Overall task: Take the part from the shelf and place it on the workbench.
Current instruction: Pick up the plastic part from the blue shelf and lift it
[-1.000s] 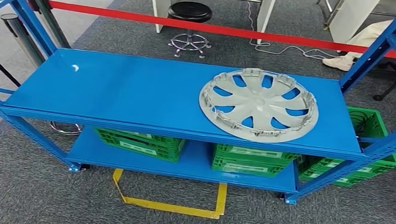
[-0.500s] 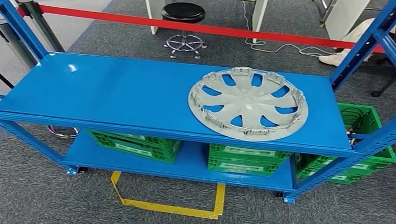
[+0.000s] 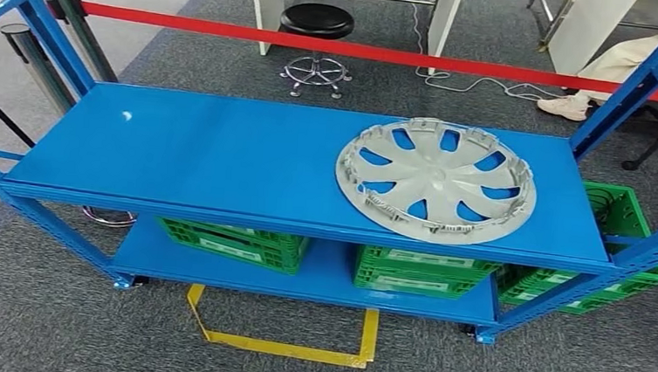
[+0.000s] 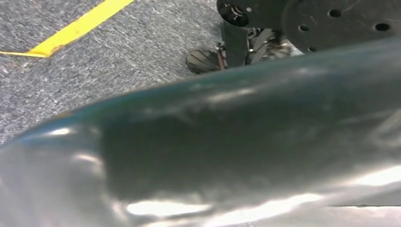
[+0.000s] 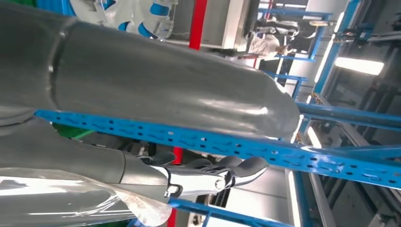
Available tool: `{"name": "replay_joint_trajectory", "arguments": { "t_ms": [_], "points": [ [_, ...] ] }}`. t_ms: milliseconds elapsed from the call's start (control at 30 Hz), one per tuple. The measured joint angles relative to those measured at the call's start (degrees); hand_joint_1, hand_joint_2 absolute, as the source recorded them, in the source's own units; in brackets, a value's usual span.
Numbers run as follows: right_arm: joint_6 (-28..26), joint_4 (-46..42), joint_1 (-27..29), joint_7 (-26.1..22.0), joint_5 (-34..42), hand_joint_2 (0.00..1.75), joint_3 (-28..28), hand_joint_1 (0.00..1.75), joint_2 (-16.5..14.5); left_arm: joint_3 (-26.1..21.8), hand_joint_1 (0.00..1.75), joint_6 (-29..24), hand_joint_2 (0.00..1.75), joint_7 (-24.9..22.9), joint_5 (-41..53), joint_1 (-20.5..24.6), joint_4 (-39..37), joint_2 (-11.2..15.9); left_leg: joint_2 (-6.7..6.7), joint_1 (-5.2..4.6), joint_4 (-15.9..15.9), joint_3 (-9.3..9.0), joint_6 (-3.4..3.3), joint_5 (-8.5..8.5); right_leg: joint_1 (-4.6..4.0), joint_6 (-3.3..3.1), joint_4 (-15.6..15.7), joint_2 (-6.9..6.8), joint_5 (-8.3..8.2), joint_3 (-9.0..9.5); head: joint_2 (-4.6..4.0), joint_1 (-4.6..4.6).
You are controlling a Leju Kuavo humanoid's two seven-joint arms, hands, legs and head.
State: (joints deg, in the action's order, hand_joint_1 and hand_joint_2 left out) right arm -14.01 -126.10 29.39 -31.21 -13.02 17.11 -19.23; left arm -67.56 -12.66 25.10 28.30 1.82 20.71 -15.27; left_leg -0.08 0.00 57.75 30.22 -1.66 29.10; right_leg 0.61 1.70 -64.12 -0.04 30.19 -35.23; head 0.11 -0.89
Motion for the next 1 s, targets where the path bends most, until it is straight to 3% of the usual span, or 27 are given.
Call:
{"name": "replay_joint_trajectory", "arguments": {
  "t_ms": [67, 200, 267, 333, 367, 400, 433, 500, 567, 667, 733, 767, 867, 900, 933, 1000],
  "points": [
    [0.18, 0.12, -0.05, 0.02, -0.06, 0.00, 0.01, 0.00, 0.00, -0.10, 0.00, 0.03, 0.00, -0.01, 0.00, 0.04, -0.04, -0.11, -0.06, -0.17, 0.13, -0.20, 0.54, 0.42, -0.16, -0.45, 5.20, 0.01, -1.49, 2.69, 0.00, 0.06],
    [0.67, 0.27, -0.01, 0.15, -0.61, 0.00, 0.14, 0.00, 0.00, -0.51, 0.00, 0.59, 0.00, 0.12, -0.07, 0.17, -0.05, -0.18, -0.03, -0.14, 0.61, -0.34, 1.78, 1.12, -0.09, -1.50, 6.28, 0.15, -1.29, 3.52, 0.00, 0.21],
    [1.16, 0.34, -0.07, 0.21, -0.98, 0.00, 0.23, 0.00, -0.01, -0.81, 0.00, 0.97, 0.00, 0.26, -0.07, 0.24, -0.05, -0.13, -0.05, 0.00, 4.58, 1.24, 2.41, 3.51, 0.22, -2.00, 6.63, 0.00, -1.28, 3.96, 0.00, 0.56],
    [1.48, 0.49, -0.09, 0.29, -1.31, 0.00, 0.32, 0.00, -0.01, -1.13, 0.00, 1.15, 0.00, 0.30, -0.06, 0.21, -0.05, -0.08, -0.04, 0.23, 12.19, 5.01, 2.93, 6.85, 0.22, -2.26, 6.62, -0.07, -1.09, 4.12, 0.00, 0.78],
    [1.58, 0.58, -0.06, 0.35, -1.44, 0.00, 0.36, 0.00, -0.01, -1.25, 0.00, 1.17, 0.00, 0.28, -0.02, 0.15, -0.05, -0.05, -0.04, 0.34, 15.16, 6.63, 3.09, 7.65, 0.22, -2.31, 6.61, -0.04, -0.98, 4.22, 0.00, 0.76],
    [1.67, 0.66, -0.03, 0.40, -1.52, 0.00, 0.40, 0.00, -0.01, -1.34, 0.00, 1.15, 0.00, 0.25, 0.03, 0.08, -0.05, -0.03, -0.04, 0.42, 16.32, 7.49, 3.20, 7.27, 0.22, -2.32, 6.60, 0.00, -0.86, 4.35, 0.00, 0.76],
    [1.78, 0.71, 0.00, 0.44, -1.57, 0.00, 0.43, 0.00, -0.01, -1.40, 0.00, 1.12, 0.00, 0.21, 0.08, 0.03, -0.05, -0.02, -0.04, 0.49, 15.14, 7.25, 3.22, 5.71, 0.23, -2.27, 6.60, 0.06, -0.70, 4.58, 0.00, 0.78],
    [1.99, 0.76, 0.06, 0.49, -1.60, 0.00, 0.48, 0.00, -0.02, -1.49, 0.00, 1.02, 0.00, 0.16, 0.22, 0.02, -0.05, 0.01, -0.05, 0.58, 8.00, 4.44, 3.03, 1.08, 0.23, -1.98, 6.60, 0.15, -0.29, 5.10, 0.00, 0.78],
    [2.10, 0.78, 0.09, 0.50, -1.62, 0.00, 0.51, 0.00, -0.02, -1.58, 0.00, 0.97, 0.00, 0.08, 0.36, 0.06, -0.06, -0.04, -0.06, 0.44, 2.00, 1.89, 2.55, -1.04, 0.06, -1.37, 6.53, 0.19, 0.21, 5.28, 0.00, 0.72],
    [2.33, 0.77, 0.22, 0.57, -1.78, 0.00, 0.60, 0.00, -0.02, -1.66, 0.00, 0.85, 0.00, -0.01, 0.55, 0.05, -0.08, -0.17, -0.06, 0.23, 0.61, 1.29, 1.55, -0.72, 0.02, -0.38, 6.77, 0.14, 0.58, 5.30, 0.00, 0.68],
    [2.66, 0.76, 0.42, 0.77, -1.91, 0.00, 0.61, 0.00, -0.02, -1.70, 0.00, 0.80, 0.00, -0.03, 0.66, 0.00, -0.07, -0.26, -0.05, 0.39, 0.23, 1.06, 0.77, -0.75, 0.08, 0.13, 5.31, 0.11, 1.78, 4.80, 0.00, 0.56],
    [2.86, 0.76, 0.52, 0.94, -1.94, 0.00, 0.61, 0.00, -0.02, -1.72, 0.00, 0.85, 0.00, -0.03, 0.69, 0.02, -0.07, -0.31, -0.03, 0.49, 0.07, 0.95, 0.43, -0.77, 0.09, 0.31, 2.89, 0.10, 3.19, 3.67, 0.00, 0.48],
    [3.36, 0.88, 0.76, 1.35, -2.01, 0.00, 0.62, 0.00, -0.02, -1.86, 0.00, 1.10, 0.00, -0.03, 0.72, 0.04, -0.08, -0.38, 0.06, 0.36, 0.09, 0.81, -0.13, -0.46, 0.09, 0.54, -7.99, 0.10, 7.75, -2.31, 0.00, 0.30],
    [3.44, 0.94, 0.80, 1.43, -2.03, 0.00, 0.62, 0.00, -0.02, -1.98, 0.00, 1.17, 0.00, -0.03, 0.72, 0.03, -0.08, -0.39, 0.06, 0.31, 0.10, 0.66, -0.20, -0.30, 0.08, 0.52, -9.66, 0.09, 7.65, -3.55, 0.00, 0.30],
    [3.54, 0.98, 0.82, 1.49, -2.08, 0.00, 0.63, 0.00, -0.02, -2.11, 0.00, 1.25, 0.00, -0.03, 0.73, 0.01, -0.08, -0.39, 0.03, 0.28, 0.11, 0.40, -0.22, -0.10, 0.08, 0.45, -9.14, 0.09, 6.34, -3.74, 0.00, 0.29],
    [3.80, 1.03, 0.82, 1.56, -2.28, 0.00, 0.63, 0.00, -0.02, -2.38, 0.00, 1.38, 0.00, -0.01, 0.86, 0.01, -0.08, -0.40, -0.05, 0.24, 0.11, -0.42, -0.03, 0.46, 0.06, 0.07, -2.44, 0.06, 1.52, -1.18, 0.00, 0.28]
  ]
}}
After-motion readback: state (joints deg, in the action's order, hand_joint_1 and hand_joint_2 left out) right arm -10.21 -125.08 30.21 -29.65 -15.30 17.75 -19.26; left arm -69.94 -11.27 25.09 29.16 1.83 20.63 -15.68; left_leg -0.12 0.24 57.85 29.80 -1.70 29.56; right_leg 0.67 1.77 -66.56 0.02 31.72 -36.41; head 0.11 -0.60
